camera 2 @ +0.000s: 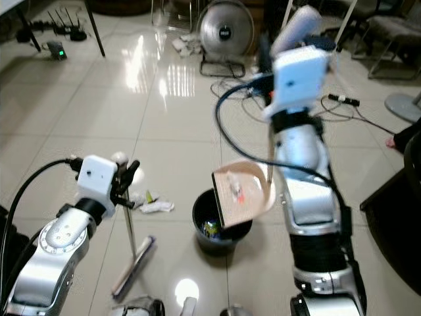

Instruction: Sweep floor

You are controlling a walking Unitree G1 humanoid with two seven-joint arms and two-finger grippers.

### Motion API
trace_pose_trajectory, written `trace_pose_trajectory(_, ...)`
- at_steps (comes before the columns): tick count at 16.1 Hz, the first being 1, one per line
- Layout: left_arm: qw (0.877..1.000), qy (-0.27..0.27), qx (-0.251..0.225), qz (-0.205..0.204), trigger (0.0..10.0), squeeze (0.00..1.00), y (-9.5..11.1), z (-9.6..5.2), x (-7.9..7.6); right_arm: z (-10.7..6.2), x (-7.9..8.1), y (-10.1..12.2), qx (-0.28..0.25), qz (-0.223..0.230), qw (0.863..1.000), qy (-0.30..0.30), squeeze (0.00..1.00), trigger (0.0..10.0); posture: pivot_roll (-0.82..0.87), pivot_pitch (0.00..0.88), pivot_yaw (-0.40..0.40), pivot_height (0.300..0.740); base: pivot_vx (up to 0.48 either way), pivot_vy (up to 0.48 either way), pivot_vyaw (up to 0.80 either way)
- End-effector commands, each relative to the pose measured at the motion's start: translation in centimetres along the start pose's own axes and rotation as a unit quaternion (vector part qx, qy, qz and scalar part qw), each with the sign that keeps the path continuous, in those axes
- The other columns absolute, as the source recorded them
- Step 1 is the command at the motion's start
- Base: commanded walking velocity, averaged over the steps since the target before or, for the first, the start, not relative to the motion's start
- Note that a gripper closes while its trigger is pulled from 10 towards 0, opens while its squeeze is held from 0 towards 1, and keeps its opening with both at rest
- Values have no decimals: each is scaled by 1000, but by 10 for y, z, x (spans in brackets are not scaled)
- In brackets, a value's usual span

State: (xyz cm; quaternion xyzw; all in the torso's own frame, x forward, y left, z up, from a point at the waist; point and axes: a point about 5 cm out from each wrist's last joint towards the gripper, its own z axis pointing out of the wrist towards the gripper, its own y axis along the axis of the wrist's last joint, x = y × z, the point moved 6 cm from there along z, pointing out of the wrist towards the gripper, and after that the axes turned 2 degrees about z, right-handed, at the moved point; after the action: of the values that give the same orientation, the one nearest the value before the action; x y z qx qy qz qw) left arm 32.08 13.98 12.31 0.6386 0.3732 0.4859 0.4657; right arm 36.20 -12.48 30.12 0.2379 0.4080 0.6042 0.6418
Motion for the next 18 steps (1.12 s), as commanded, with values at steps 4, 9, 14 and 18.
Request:
trace_pose_trajectory(4,1000,17,-8,11,10000,0,4,-4,6,1,33,8,-44,-42,995,73,0,10000,105,129,-68,740,0,0,0)
trace_pose_trajectory(9,1000,22,-7,9,10000,0,3,-5,6,1,61,6,-64,-65,988,121,0,10000,106,130,-77,740,0,0,0)
trace_pose_trajectory(14,1000,27,-9,8,10000,0,4,-5,6,2,88,9,-83,-52,981,166,0,10000,109,126,-95,740,0,0,0)
trace_pose_trajectory(18,999,35,-8,1,10000,0,3,-5,8,8,90,22,-98,-39,980,167,0,10000,112,111,-100,740,0,0,0)
